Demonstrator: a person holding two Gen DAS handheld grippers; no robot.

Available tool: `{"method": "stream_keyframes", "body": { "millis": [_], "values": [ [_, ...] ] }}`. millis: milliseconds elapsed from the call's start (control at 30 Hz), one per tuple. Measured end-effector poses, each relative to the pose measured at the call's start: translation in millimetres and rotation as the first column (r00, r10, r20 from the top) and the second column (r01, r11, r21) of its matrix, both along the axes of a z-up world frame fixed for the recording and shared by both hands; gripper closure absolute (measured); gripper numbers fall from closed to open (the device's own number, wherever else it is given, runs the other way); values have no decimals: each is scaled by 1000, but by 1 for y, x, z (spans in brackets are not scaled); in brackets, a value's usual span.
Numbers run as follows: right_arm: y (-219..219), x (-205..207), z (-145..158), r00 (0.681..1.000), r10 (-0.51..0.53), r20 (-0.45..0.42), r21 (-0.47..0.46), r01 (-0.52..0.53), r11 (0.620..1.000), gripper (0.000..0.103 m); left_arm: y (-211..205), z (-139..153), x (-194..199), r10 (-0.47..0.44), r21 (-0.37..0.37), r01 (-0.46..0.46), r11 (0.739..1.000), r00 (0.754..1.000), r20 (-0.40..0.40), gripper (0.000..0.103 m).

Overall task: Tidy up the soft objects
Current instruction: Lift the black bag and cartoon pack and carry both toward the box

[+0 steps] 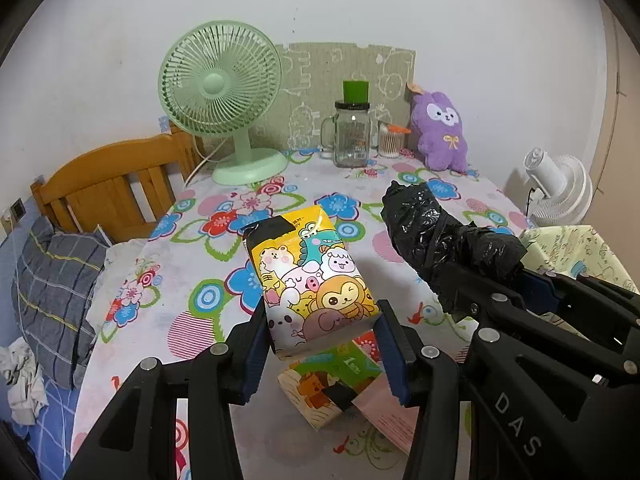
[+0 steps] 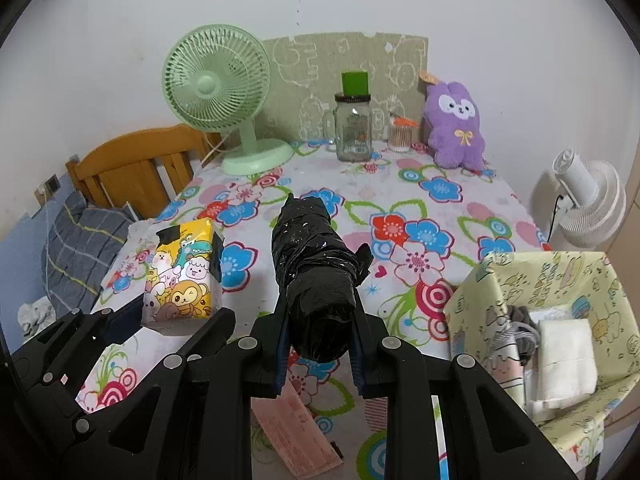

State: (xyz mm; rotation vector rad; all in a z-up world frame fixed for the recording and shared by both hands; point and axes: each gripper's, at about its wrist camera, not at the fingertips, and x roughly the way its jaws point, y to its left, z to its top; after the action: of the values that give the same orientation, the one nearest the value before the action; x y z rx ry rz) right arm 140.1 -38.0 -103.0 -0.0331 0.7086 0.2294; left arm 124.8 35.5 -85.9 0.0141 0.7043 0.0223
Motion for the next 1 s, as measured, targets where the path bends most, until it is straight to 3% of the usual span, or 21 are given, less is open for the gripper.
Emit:
{"method": "stream_keyframes", "body": {
  "millis": [1000],
  "values": [
    [-68,-65,53,990,-59,127,12,58,998,75,-64,47,-47,-91,12,90,996,988,123,52]
  ]
}}
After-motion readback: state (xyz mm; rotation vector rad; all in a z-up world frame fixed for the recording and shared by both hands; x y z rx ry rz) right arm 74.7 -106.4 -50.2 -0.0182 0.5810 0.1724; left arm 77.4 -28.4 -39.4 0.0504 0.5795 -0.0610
